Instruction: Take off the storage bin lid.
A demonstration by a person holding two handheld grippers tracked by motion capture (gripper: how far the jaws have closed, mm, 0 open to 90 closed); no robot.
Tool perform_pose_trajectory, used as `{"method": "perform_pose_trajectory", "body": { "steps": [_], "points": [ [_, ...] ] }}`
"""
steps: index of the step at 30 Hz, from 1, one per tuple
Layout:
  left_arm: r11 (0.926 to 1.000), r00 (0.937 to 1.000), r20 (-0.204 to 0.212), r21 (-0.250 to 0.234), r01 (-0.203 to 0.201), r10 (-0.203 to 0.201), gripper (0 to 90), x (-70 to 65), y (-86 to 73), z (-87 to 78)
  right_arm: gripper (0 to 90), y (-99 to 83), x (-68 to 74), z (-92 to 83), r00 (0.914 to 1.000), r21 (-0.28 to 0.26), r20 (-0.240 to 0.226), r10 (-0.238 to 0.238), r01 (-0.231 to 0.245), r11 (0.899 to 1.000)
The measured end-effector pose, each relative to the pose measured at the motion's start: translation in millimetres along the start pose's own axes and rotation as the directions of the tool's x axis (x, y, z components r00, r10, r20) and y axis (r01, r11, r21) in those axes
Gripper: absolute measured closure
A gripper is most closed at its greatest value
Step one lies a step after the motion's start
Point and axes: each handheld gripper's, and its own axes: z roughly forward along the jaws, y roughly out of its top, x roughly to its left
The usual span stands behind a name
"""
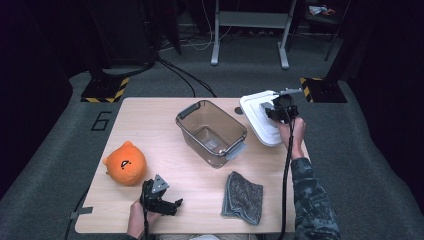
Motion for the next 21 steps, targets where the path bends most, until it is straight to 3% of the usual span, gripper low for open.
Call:
{"method": "perform_pose_trajectory", "body": {
  "steps": [10, 21],
  "points": [
    [1.0, 1.0, 0.0, 0.001, 0.0, 0.0, 0.1, 0.0, 0.0, -0.1, 66.3, -22.2, -1.9, 24.2, 0.9995, 0.033, 0.016, 0.027, -0.027, 0.999],
    [1.0, 1.0, 0.0, 0.0, 0.0, 0.0, 0.1, 0.0, 0.0, 0.0, 66.2, -39.4, 6.4, 48.8, 0.9981, 0.058, 0.02, 0.058, -0.059, 0.997]
  ]
}}
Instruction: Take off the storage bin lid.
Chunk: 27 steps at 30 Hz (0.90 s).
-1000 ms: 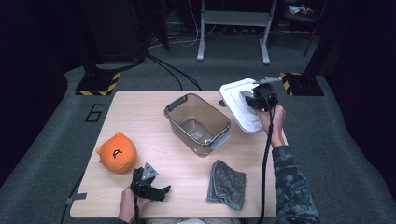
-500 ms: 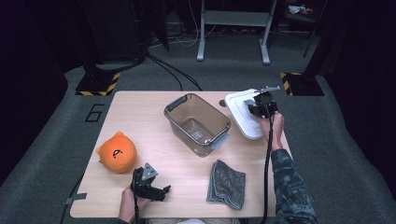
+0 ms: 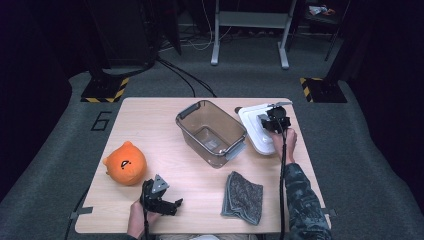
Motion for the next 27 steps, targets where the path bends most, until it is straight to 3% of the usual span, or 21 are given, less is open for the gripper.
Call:
{"method": "perform_pose_trajectory", "body": {
  "steps": [12, 23, 25, 27],
  "points": [
    [1.0, 1.0, 0.0, 0.0, 0.0, 0.0, 0.1, 0.0, 0.0, 0.0, 66.1, -18.0, 2.0, 25.4, 0.9992, 0.026, 0.018, 0.035, -0.035, 0.999],
    [1.0, 1.0, 0.0, 0.0, 0.0, 0.0, 0.1, 0.0, 0.0, 0.0, 65.6, -32.2, -1.7, 35.7, 0.9972, 0.035, 0.041, 0.063, -0.064, 0.997],
    [1.0, 1.0, 0.0, 0.0, 0.0, 0.0, 0.1, 0.0, 0.0, 0.0, 62.7, -32.5, -2.7, 35.5, 0.9971, 0.031, 0.036, 0.067, -0.068, 0.997],
    [1.0, 1.0, 0.0, 0.0, 0.0, 0.0, 0.1, 0.0, 0.0, 0.0, 54.4, -32.2, -2.6, 34.8, 0.9974, 0.042, 0.032, 0.065, -0.066, 0.997]
  ]
}}
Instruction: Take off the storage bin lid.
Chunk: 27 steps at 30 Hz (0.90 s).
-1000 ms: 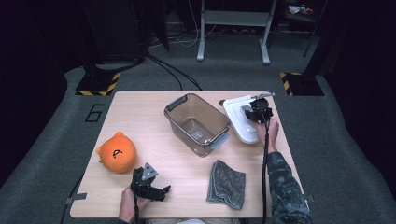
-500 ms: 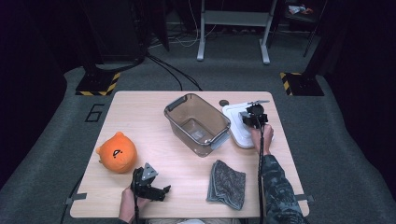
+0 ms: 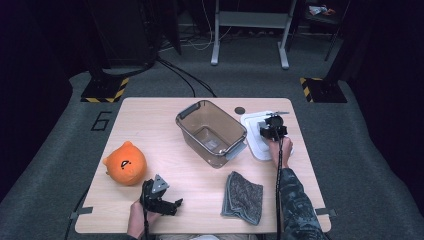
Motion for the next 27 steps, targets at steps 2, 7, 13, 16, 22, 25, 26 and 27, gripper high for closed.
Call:
{"method": "perform_pose_trajectory", "body": {
  "steps": [2, 7, 13, 16, 22, 25, 26, 27],
  "points": [
    [1.0, 1.0, 0.0, 0.001, 0.001, -0.001, 0.1, -0.1, 0.0, -0.1, 43.8, -0.3, -1.8, -0.8, 1.0, 0.001, -0.005, 0.006, -0.006, 1.0],
    [1.0, 1.0, 0.0, 0.0, 0.0, 0.0, 0.1, 0.0, 0.0, 0.0, 21.2, -1.8, -6.8, -9.5, 0.9986, 0.013, -0.036, 0.037, -0.037, 0.999],
    [1.0, 1.0, 0.0, 0.001, 0.001, -0.001, 0.1, -0.1, 0.0, -0.1, 14.6, -6.4, -3.3, -32.1, 0.9983, -0.032, -0.059, 0.002, -0.004, 0.999],
    [1.0, 1.0, 0.0, 0.0, 0.0, 0.0, 0.1, 0.0, 0.0, 0.0, 13.6, -9.7, -2.7, -42.8, 0.9963, -0.049, -0.086, -0.008, 0.003, 0.999],
    [1.0, 1.0, 0.0, 0.0, 0.001, -0.001, 0.1, 0.0, 0.0, 0.0, 9.7, -20.2, 0.0, -63.7, 0.9932, -0.07, -0.104, -0.053, 0.046, 0.996],
    [1.0, 1.0, 0.0, 0.0, 0.001, -0.001, 0.1, 0.0, 0.0, 0.0, 7.7, -27.6, 0.6, -72.8, 0.9914, -0.076, -0.111, -0.07, 0.061, 0.995],
    [1.0, 1.0, -0.001, 0.001, 0.001, -0.001, 0.1, 0.0, 0.1, 0.0, 7.6, -30.4, 1.0, -75.6, 0.9916, -0.079, -0.108, -0.072, 0.064, 0.995],
    [1.0, 1.0, 0.0, 0.0, 0.001, -0.001, 0.1, 0.0, 0.0, 0.0, 7.1, -33.5, 1.1, -78.2, 0.9915, -0.079, -0.105, -0.077, 0.069, 0.994]
  ]
}}
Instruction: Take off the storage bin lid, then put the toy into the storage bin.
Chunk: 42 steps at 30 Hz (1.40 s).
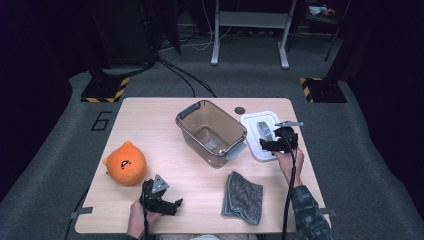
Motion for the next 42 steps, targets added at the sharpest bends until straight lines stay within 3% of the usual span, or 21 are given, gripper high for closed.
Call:
{"method": "perform_pose_trajectory", "body": {
  "steps": [9, 16, 23, 35, 42],
  "points": [
    [1.0, 1.0, 0.0, 0.003, -0.001, 0.001, 0.1, 0.0, 0.1, -0.1, 4.8, -34.4, 4.3, -17.5, 0.9996, 0.016, 0.012, -0.025, 0.025, 1.0],
    [1.0, 1.0, 0.001, 0.0, 0.0, 0.0, 0.1, 0.0, 0.0, 0.0, 4.4, -61.1, 1.4, -24.9, 0.9982, 0.05, 0.052, -0.029, 0.027, 0.998],
    [1.0, 1.0, 0.0, 0.0, 0.0, 0.0, 0.1, 0.0, 0.0, 0.0, 3.2, -83.6, -4.1, -26.8, 0.9976, 0.061, 0.068, 0.009, -0.013, 0.998],
    [1.0, 1.0, -0.001, 0.003, 0.0, 0.0, 0.1, 0.1, 0.1, -0.1, 0.0, -109.8, -5.8, -28.5, 0.9985, 0.085, 0.052, 0.016, -0.02, 0.996],
    [1.0, 1.0, 0.001, 0.0, 0.0, 0.0, 0.0, 0.4, 0.3, 0.3, 0.0, -118.2, -5.7, -28.0, 0.9996, 0.075, 0.025, -0.016, 0.014, 0.997]
  ]
}}
